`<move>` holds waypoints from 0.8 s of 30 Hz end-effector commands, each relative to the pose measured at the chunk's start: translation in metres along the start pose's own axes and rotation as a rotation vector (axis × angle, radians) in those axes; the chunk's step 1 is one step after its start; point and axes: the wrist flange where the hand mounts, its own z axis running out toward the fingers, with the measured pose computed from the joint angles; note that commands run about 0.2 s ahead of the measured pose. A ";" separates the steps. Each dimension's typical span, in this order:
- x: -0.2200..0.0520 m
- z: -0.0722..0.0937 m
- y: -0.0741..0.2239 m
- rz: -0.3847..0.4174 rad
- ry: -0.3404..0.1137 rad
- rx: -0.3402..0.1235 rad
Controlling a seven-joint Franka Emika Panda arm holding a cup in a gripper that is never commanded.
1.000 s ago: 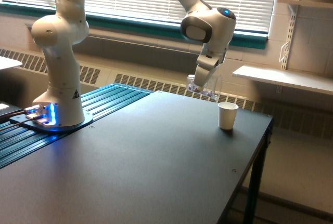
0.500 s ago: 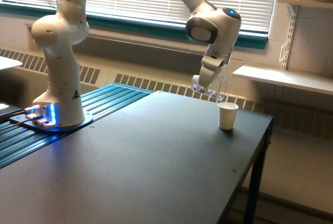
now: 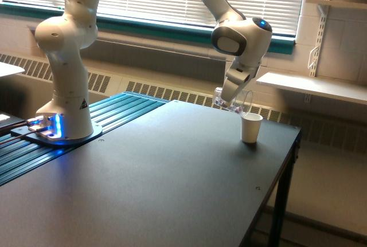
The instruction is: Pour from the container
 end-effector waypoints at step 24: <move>-0.015 -0.018 -0.010 0.079 -0.095 0.054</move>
